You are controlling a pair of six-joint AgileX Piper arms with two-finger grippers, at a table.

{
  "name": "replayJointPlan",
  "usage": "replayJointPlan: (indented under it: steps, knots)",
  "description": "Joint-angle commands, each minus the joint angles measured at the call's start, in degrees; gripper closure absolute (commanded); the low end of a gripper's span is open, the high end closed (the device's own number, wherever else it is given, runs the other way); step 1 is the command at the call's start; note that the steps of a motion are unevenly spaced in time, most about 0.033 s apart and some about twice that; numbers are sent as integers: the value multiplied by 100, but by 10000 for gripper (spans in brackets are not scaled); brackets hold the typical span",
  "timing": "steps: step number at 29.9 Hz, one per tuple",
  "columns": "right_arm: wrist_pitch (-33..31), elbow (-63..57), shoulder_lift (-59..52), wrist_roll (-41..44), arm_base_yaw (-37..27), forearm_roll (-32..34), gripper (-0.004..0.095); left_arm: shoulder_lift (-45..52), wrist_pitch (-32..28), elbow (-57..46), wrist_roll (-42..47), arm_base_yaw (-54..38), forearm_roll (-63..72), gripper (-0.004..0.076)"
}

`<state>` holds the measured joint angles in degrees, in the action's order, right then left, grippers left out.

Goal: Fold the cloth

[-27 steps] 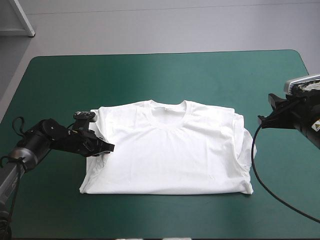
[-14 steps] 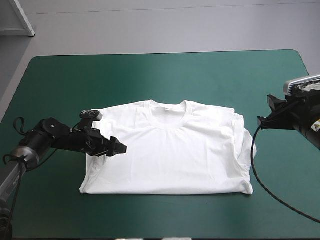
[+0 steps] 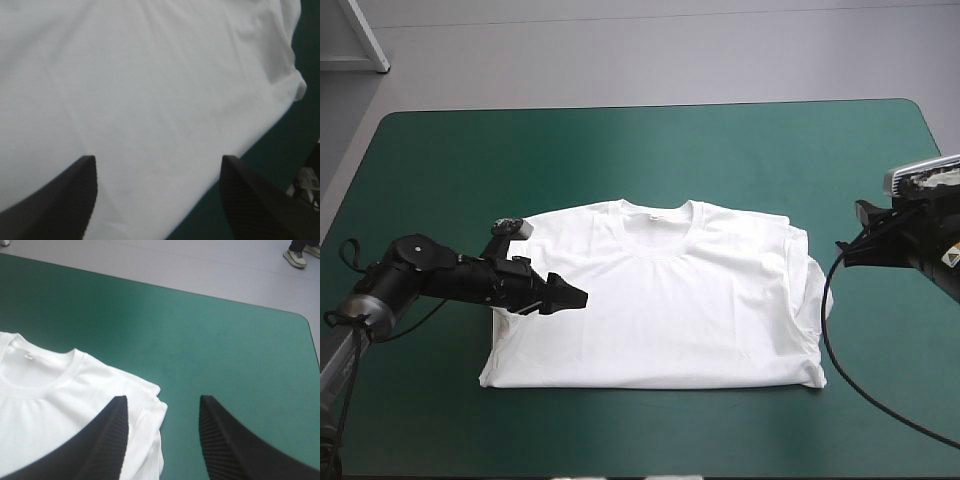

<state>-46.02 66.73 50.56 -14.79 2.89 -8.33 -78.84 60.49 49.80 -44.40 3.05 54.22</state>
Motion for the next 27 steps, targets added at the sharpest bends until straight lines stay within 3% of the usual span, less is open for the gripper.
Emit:
replayJointPlan:
  steps: [1, 6, 11, 17, 23, 27]
  knots:
    - [27, 54, -14, 58, -58, 137, 482, 403, 594, 199, -181, 11, 693, 251]
    - [-9, -727, -14, 194, -58, 153, 494, 1021, 591, 199, 28, 11, 329, 279]
    - [-48, -1501, -38, 20, -58, -575, 494, 2073, -65, 199, 1269, 11, -1332, 291]
    - [-574, -2013, -205, -34, -58, -723, 494, 2882, 194, -46, 2699, 11, -3164, 291]
    - [-694, -2388, -648, 35, -58, -800, 494, 3113, 148, -975, 3083, 11, -3394, 291]
    - [-683, -2562, -815, 48, -58, -800, 494, 3113, -411, -1465, 3187, 11, -3434, 291]
